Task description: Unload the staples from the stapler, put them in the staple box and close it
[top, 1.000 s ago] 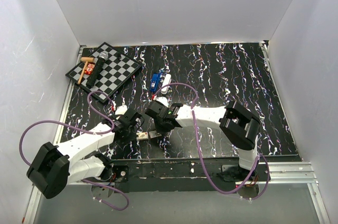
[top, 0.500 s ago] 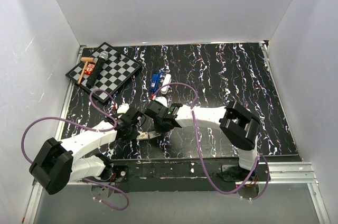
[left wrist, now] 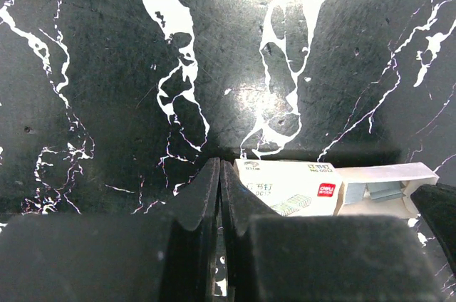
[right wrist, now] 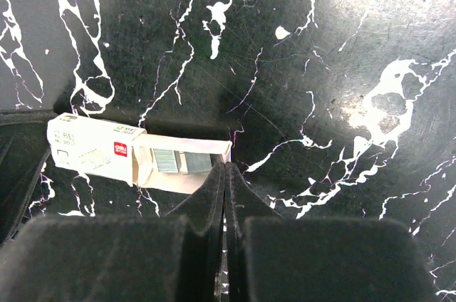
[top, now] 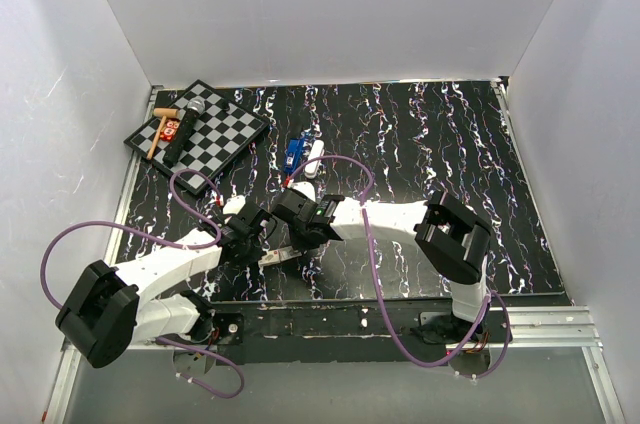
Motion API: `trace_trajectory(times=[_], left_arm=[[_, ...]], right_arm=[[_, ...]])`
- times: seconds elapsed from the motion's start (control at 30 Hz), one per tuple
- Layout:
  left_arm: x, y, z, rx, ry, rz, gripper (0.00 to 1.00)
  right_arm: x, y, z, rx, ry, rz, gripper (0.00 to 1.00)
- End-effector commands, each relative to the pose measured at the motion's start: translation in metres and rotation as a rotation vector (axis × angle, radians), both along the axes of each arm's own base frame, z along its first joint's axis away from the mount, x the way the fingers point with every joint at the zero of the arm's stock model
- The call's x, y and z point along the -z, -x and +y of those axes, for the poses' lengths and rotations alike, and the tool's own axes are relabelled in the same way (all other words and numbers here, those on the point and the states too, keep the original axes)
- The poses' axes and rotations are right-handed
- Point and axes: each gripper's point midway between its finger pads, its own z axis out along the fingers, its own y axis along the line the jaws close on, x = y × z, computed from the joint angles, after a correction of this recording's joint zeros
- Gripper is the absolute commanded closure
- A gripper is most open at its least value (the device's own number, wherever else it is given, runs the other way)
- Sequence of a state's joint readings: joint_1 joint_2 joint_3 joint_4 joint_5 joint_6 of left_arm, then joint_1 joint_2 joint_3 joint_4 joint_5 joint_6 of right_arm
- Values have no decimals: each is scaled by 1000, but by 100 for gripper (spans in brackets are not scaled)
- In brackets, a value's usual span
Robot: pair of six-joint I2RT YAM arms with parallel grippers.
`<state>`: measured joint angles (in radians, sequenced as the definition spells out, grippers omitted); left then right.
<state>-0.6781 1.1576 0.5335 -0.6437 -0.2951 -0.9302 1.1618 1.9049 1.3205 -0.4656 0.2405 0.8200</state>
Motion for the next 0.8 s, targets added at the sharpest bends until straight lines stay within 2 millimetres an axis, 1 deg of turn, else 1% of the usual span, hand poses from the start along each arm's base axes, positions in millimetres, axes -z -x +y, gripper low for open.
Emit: trace_trajectory(times=[0.0,0.37,0.77], left_arm=[[0,0,-3,7,20,-12,100],[-2,0,-9,8,55,-13,100],[-3,1,-8,14,53,-18,100]], right_arm=[[-13,-5,18,19,-55,-19,99],[-9,-6,19,21,-46,-19,99],[-9,-6,10,15,8,-54,99]])
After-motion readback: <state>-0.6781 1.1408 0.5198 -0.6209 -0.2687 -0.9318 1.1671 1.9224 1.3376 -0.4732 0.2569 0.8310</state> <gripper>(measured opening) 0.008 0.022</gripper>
